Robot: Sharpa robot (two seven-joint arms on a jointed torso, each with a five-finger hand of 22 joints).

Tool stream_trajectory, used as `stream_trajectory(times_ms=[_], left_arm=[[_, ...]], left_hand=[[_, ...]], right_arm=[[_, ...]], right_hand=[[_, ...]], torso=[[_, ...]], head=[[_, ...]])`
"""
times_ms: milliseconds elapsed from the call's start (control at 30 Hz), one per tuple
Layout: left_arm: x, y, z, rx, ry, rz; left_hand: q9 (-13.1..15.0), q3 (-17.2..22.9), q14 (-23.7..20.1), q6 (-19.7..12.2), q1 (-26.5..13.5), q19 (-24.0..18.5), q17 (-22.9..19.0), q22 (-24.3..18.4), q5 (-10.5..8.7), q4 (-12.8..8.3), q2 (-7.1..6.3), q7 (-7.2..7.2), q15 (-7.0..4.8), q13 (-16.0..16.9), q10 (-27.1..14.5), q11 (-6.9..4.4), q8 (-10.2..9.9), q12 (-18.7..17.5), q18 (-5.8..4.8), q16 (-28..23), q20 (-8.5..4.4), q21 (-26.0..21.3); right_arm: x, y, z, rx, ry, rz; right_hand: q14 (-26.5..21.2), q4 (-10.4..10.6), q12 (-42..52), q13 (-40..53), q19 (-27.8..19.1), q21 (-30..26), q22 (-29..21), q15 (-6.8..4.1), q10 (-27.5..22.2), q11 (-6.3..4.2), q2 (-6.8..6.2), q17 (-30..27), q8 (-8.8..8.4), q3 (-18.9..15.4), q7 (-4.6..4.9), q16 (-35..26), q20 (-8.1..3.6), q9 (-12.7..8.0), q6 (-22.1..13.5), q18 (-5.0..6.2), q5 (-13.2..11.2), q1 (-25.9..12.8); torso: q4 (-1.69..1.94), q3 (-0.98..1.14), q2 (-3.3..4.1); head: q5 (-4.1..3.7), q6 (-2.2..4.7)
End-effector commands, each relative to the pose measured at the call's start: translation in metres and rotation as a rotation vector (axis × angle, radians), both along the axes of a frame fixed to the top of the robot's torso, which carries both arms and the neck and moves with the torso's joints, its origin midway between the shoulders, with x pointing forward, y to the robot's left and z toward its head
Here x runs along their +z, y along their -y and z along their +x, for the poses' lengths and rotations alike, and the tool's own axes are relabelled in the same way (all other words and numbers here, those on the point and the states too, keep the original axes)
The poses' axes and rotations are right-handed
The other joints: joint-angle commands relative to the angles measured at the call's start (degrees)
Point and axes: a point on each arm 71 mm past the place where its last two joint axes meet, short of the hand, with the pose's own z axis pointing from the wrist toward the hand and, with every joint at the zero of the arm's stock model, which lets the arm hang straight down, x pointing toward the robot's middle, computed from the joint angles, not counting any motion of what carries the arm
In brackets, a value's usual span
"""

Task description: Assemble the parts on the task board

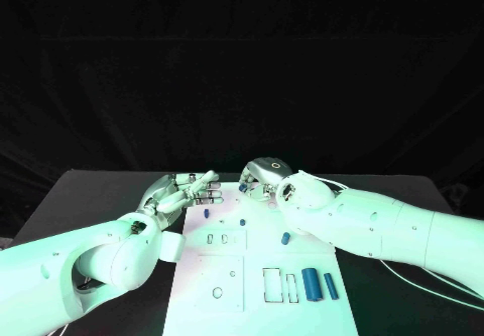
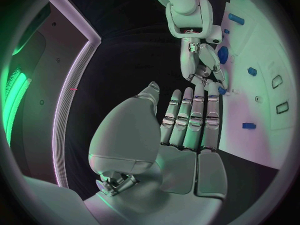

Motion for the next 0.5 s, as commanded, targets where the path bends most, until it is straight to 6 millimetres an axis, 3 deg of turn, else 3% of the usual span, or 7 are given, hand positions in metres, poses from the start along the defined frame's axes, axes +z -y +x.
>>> stream_trajectory(times_ms=[33, 200, 300, 500], left_arm=[[0.0022, 0.0022, 0.0000, -0.018, 0.007, -0.011], [0.0020, 0.0022, 0.0015, -0.016, 0.006, -0.010], [0.0019, 0.0023, 0.0020, -0.016, 0.006, -0.010], [0.0019, 0.0024, 0.0023, -0.016, 0.006, -0.009]], left_hand=[[-0.09, -0.36, -0.32, -0.18, 0.54, -0.36, 0.08, -0.08, 0.20, 0.00, 0.06, 0.28, 0.05, -0.07, -0.19, 0.27, -0.36, -0.36, 0.08, -0.22, -0.03, -0.23], [-0.10, -0.42, -0.28, -0.17, 0.58, -0.44, 0.11, -0.10, 0.20, -0.03, 0.07, 0.30, 0.05, -0.07, -0.17, 0.28, -0.41, -0.42, 0.11, -0.26, 0.00, -0.26], [-0.10, -0.42, -0.28, -0.17, 0.58, -0.44, 0.11, -0.10, 0.20, -0.03, 0.07, 0.30, 0.05, -0.07, -0.17, 0.28, -0.41, -0.42, 0.11, -0.26, 0.00, -0.26], [-0.12, -0.47, -0.28, -0.21, 0.56, -0.47, 0.12, -0.11, 0.20, -0.01, 0.06, 0.36, 0.06, -0.09, -0.22, 0.31, -0.47, -0.50, 0.12, -0.29, 0.02, -0.27]], right_arm=[[-0.0020, -0.0033, -0.0013, 0.022, -0.015, -0.011], [-0.0025, -0.0054, -0.0016, 0.024, -0.022, -0.008], [-0.0026, -0.0061, -0.0009, 0.019, -0.022, -0.006], [-0.0032, -0.0064, 0.0017, -0.001, -0.027, -0.009]], right_hand=[[1.89, 0.34, 0.01, 0.05, -0.26, -0.16, 4.34, -0.20, -0.18, 0.36, -0.40, -0.09, 0.08, -0.02, 0.01, 0.11, 0.18, 2.07, -0.29, -0.19, 0.22, -0.15], [1.84, 0.41, -0.02, 0.07, -0.47, -0.33, 4.04, -0.18, -0.25, 0.39, -0.50, -0.35, 0.02, -0.04, 0.03, -0.02, 0.20, 2.10, -0.40, -0.12, 0.26, -0.22], [1.78, 0.55, -0.14, 0.08, -0.64, -0.46, 3.83, -0.12, -0.47, 0.46, -0.61, -0.54, -0.15, -0.01, 0.13, -0.12, 0.24, 2.14, -0.67, -0.07, 0.33, -0.31], [1.50, 1.11, -0.73, 0.07, -1.36, -1.03, 2.96, 0.30, -1.64, 1.02, -1.20, -1.53, -1.34, 0.22, 0.81, -0.66, 0.56, 2.07, -2.49, 0.14, 0.35, -0.68]], torso=[[0.00, 0.01, 0.05], [0.03, 0.05, 0.09], [0.04, -0.04, 0.13], [0.11, -0.01, 0.20]], head=[[0.00, -0.04], [0.17, -0.01], [0.30, 0.06], [0.34, -0.01]])
